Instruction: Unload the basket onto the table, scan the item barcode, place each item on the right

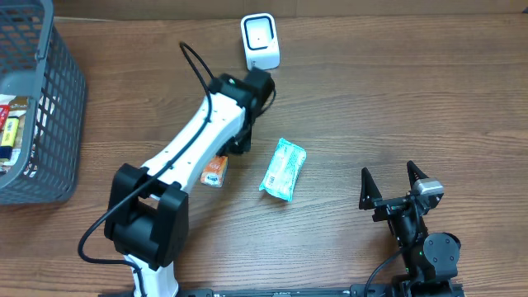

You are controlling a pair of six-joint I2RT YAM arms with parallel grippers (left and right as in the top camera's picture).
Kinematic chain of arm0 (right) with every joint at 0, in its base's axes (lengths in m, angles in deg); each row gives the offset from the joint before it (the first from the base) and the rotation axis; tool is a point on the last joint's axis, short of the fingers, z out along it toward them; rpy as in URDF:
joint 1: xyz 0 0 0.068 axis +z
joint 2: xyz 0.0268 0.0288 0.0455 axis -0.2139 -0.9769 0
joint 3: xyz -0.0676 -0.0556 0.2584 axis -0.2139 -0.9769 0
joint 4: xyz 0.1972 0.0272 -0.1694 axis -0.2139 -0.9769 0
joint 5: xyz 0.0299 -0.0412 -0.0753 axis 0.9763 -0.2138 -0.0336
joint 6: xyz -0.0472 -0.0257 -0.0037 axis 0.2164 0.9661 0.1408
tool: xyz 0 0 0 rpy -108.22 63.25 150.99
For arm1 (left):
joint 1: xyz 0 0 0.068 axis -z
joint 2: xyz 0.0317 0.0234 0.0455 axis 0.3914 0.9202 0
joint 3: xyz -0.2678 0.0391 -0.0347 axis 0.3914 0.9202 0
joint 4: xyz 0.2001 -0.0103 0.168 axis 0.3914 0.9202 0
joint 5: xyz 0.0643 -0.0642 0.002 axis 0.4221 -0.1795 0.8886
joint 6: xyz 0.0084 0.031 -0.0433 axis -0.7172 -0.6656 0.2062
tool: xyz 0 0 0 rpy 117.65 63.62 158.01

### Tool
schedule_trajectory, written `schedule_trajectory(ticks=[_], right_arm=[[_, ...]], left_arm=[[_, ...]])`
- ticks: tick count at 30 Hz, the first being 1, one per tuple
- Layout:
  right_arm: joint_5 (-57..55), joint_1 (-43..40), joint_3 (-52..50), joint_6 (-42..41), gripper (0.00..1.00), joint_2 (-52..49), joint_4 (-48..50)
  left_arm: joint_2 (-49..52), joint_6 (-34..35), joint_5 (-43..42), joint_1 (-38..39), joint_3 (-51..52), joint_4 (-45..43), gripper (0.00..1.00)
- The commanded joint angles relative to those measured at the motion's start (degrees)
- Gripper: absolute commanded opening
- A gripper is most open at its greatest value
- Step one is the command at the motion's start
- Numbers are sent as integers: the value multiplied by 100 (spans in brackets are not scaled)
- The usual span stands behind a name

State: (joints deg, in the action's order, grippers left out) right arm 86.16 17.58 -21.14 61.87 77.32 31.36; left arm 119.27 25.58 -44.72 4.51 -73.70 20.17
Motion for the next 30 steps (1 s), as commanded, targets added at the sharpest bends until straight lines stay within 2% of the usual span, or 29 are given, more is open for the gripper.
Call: schedule_trajectory(ticks=[1,4,7,9,11,14,17,22,30], right_arm=[[9,-22,-61,-20,100,68,20],[7,-22,-61,-20,100,68,20],[9,-22,-61,-20,100,68,20],[9,-22,-61,-20,100,68,17],[7,-22,-61,-20,100,68,20],[9,-22,-61,-20,100,68,20],[9,-22,-61,-20,100,68,20],[9,-22,-61,-20,100,68,20],[9,-22,-61,-20,100,68,20]], left_arm=[[11,-68,-369,-170,-278,175,38],[13,-79,-393,-308,-232,361,48],[15,-186,-564,-463,-92,420,50],[15,-437,-833,-592,42,369,48],[15,-715,-1147,-739,201,297,41],[15,-1270,-1810,-994,516,92,37],[15,-1711,-2411,-1235,874,-125,37],[15,-2039,-2756,-1513,1390,-553,39],[15,-2061,-2765,-1543,1941,-1305,42]])
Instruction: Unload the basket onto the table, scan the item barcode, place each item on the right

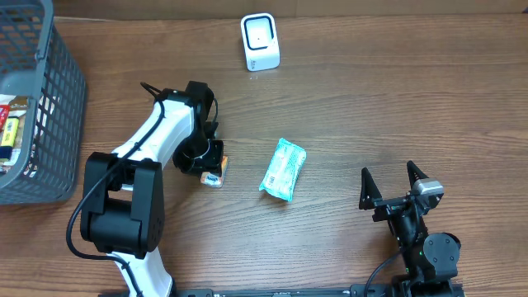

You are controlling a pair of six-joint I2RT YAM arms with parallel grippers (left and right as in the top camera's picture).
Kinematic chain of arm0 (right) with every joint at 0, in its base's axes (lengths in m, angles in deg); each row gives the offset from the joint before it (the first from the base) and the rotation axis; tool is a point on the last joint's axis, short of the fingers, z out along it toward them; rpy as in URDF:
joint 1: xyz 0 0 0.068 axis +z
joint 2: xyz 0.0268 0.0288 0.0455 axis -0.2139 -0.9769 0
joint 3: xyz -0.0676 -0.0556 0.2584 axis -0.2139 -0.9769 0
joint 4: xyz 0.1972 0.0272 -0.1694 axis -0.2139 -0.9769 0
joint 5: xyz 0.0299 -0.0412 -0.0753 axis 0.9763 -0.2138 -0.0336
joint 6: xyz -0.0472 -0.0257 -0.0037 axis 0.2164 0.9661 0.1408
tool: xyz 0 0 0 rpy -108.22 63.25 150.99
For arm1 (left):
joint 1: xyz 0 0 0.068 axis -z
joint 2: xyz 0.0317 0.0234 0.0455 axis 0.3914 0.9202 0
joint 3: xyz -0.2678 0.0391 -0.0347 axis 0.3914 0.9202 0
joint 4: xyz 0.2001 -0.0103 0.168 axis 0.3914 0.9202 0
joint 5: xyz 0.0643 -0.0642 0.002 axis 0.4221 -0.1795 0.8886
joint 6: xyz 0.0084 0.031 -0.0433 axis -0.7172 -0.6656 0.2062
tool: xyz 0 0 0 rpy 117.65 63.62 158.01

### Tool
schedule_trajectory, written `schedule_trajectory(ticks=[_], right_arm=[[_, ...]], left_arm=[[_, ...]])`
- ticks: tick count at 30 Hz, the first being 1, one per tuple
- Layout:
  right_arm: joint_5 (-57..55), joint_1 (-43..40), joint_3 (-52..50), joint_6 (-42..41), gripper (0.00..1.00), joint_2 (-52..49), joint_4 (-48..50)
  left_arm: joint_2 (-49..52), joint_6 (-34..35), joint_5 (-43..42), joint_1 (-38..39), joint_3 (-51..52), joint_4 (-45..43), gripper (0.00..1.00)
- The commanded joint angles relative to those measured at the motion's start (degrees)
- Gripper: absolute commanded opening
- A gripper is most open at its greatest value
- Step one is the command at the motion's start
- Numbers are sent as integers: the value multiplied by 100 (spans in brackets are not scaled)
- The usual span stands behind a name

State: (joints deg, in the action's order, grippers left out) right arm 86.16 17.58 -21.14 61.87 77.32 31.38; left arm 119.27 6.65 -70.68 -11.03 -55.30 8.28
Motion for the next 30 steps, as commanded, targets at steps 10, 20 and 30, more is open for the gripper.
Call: schedule_trajectory(ticks=[10,20,30], right_arm=[[9,-22,-61,-20,100,68,17],[9,-22,-61,-20,100,68,15],[9,-22,-61,-20,100,68,15]], left_arm=[[15,-179,-142,-2,197,-297,42],[15,-170,-168,-153,-90,-205,45],[15,-175,-262,-299,-127,-133,50]])
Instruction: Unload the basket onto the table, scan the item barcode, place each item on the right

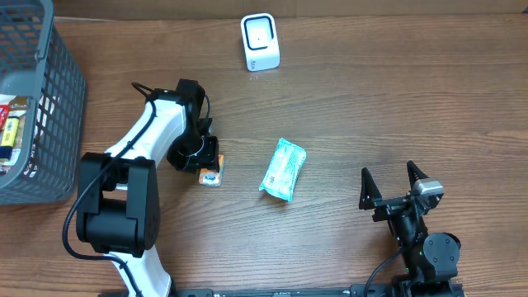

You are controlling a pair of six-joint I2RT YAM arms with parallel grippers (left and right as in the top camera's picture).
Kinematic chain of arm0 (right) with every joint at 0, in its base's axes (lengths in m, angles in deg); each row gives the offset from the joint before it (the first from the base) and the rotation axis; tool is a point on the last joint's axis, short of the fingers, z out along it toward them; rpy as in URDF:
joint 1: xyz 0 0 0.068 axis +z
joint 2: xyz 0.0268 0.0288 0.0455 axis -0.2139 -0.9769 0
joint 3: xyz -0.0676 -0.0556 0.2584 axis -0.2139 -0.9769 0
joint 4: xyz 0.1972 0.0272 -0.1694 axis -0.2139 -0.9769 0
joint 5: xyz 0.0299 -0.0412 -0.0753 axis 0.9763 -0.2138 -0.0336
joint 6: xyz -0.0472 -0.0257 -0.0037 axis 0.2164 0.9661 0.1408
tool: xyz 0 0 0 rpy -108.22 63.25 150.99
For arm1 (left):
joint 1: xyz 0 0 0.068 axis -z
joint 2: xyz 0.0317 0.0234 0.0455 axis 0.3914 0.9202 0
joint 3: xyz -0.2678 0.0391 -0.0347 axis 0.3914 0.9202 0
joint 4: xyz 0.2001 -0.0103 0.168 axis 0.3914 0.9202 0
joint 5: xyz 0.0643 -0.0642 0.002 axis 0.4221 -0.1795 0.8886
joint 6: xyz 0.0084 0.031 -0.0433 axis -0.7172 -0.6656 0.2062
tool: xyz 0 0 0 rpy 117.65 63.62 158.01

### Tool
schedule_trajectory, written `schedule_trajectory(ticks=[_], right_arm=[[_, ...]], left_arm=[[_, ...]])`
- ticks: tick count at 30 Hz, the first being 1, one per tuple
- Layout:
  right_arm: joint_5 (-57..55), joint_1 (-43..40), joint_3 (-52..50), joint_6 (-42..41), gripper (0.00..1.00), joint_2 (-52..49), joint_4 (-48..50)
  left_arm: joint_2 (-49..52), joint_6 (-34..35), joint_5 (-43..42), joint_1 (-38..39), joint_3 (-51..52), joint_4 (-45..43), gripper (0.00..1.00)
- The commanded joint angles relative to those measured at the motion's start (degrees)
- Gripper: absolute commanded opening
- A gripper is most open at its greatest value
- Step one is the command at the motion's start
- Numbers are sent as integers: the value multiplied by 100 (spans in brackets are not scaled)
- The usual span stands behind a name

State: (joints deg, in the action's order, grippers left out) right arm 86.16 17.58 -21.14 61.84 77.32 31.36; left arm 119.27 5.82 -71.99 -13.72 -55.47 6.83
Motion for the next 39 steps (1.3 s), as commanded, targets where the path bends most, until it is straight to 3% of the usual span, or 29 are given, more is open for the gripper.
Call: schedule_trajectory(ticks=[1,11,19,25,39], right_arm=[[9,-22,-61,-17,100,68,20],[9,-22,-61,-17,100,68,20],[7,-22,-61,-17,100,68,20],[9,-22,-61,-17,100,68,20],[9,-22,-61,-17,100,68,17]], left_arm=[[15,-92,-129,-28,-107,15,50],[15,-85,-35,-33,-107,-4,50],[15,0,-35,-72,-107,-7,43],[15,0,-33,-74,-107,-4,31],[15,2,-33,-70,-105,-44,33]])
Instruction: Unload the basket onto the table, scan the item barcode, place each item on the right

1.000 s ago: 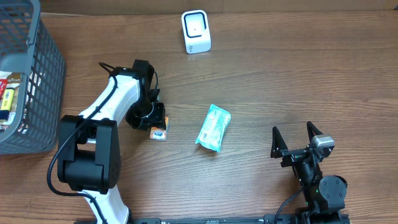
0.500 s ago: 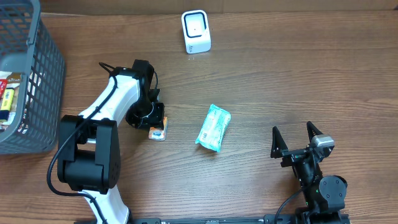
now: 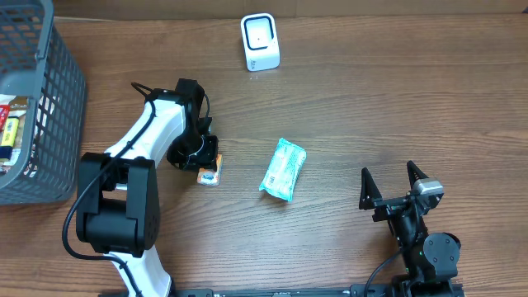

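A small orange packet (image 3: 211, 176) lies flat on the wooden table, left of centre. My left gripper (image 3: 205, 163) points down right over its left end, touching or nearly touching it. The wrist hides the fingers, so their state does not show. A white barcode scanner (image 3: 260, 41) stands at the back centre, well away from the packet. My right gripper (image 3: 388, 172) rests open and empty at the front right.
A teal wrapped packet (image 3: 283, 169) lies at mid-table, just right of the orange one. A grey mesh basket (image 3: 58, 107) holding several items stands at the far left edge. The left arm's cable loops above its forearm.
Almost nothing has changed. The orange packet sits a touch further left under my left gripper. Both arms hold the same pose.
My left arm first reached back toward the scanner, with the orange packet lying beside its forearm. It then stood folded back with the gripper over the packet. After that it was a little lower and further left on the packet, where it stays.
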You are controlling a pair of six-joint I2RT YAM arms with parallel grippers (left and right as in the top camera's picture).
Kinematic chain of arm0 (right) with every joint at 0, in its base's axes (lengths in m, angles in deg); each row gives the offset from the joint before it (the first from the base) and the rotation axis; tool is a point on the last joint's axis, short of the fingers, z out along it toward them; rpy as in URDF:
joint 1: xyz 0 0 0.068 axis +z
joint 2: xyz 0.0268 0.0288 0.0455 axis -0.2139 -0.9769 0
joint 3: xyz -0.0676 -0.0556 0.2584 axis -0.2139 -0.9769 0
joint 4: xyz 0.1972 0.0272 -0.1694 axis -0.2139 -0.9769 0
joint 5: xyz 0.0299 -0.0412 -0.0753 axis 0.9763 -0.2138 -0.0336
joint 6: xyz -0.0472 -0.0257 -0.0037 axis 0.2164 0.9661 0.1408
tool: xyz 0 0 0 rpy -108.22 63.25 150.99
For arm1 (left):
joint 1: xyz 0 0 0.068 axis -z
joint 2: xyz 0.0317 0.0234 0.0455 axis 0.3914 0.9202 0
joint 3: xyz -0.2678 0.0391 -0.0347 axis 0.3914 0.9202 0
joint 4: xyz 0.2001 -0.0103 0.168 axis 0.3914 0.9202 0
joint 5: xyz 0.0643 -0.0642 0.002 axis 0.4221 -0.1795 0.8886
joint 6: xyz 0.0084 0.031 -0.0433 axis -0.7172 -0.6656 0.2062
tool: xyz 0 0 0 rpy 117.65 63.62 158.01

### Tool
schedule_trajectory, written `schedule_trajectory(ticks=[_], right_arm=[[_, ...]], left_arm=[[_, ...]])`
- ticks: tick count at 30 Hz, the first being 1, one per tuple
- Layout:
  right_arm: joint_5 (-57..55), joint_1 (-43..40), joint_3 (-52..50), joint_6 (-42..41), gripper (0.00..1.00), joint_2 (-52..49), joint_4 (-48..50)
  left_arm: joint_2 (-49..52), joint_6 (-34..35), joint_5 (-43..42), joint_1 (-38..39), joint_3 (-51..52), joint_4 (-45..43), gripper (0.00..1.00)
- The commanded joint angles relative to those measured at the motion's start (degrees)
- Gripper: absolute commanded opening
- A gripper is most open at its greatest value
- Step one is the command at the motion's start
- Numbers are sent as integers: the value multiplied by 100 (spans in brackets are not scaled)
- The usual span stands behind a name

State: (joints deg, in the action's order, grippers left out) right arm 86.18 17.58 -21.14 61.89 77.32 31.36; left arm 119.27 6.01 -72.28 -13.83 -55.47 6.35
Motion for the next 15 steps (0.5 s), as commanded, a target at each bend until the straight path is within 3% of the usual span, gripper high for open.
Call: schedule_trajectory(ticks=[1,15], right_arm=[[7,-22,-61,-22,100,68,17],[7,-22,-61,-22,100,68,17]], left_arm=[[15,-17,-4,-57,-103,7,33],[15,-17,-17,-55,413,-367,36]])
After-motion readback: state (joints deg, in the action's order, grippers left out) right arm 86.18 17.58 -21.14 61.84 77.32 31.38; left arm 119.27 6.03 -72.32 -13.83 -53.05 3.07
